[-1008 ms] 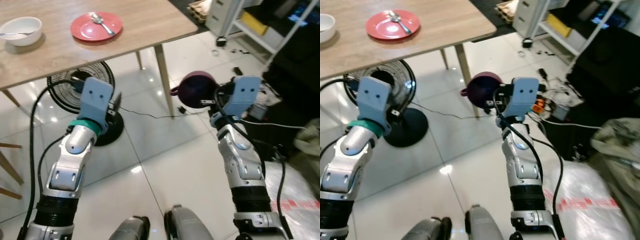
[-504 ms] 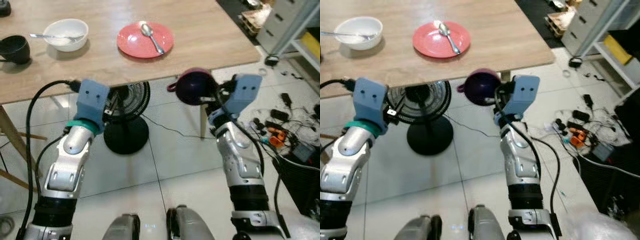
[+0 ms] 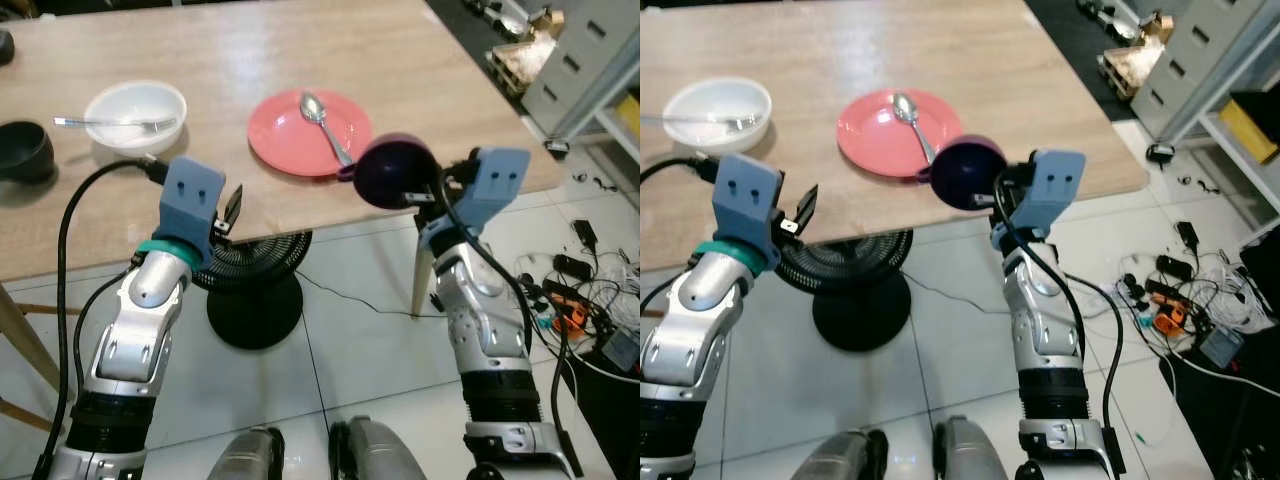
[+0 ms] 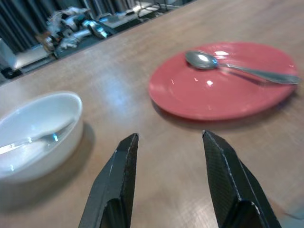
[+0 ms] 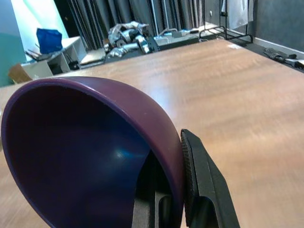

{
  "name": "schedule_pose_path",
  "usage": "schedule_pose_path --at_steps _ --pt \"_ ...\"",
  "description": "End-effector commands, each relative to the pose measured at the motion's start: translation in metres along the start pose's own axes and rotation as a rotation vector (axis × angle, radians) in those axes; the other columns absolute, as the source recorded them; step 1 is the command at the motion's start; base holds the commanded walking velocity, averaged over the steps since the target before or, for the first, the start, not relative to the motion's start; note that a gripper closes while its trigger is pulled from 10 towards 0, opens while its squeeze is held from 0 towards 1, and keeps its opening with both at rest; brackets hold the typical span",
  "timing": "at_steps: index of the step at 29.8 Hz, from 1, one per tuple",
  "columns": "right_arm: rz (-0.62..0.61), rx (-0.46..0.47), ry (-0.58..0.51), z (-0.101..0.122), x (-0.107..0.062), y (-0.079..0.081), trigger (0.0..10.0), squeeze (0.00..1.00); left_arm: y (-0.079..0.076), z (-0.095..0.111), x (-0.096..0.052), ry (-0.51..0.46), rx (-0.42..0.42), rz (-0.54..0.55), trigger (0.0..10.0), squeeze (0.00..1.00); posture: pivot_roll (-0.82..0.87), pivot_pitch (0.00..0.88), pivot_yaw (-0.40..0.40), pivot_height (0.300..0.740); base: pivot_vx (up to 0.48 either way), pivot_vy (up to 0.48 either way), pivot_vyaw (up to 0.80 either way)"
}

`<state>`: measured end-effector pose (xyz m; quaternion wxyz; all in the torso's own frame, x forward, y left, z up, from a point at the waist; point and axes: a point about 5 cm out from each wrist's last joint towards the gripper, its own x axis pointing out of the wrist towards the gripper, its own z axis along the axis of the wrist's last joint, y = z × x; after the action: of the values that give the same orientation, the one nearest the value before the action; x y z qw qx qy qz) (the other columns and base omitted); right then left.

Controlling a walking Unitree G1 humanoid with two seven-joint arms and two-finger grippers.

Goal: Setting the table

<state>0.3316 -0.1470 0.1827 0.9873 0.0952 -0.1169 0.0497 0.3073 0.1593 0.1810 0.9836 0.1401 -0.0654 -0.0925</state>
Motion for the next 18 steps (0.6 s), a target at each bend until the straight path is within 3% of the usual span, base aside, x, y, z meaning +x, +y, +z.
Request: schedule_pose_path --at_steps 1,18 --pt "-0.027 -0.006 0.0 0.0005 0.0004 -0.007 10.0 0.0 -0.0036 -0.0044 -0.001 0.017 0.001 -0.014 10.0 0.0 -0.03 0.05 0.051 0.74 0.371 0.0 0.0" --pt "-0.043 -0.012 -0.002 0.0025 0.0025 -0.0119 10.0 0.0 -0.0036 -0.0068 -0.0047 0.053 -0.022 -0.006 10.0 0.0 -0.03 0.051 0.044 0.74 0.02 0.0 0.0"
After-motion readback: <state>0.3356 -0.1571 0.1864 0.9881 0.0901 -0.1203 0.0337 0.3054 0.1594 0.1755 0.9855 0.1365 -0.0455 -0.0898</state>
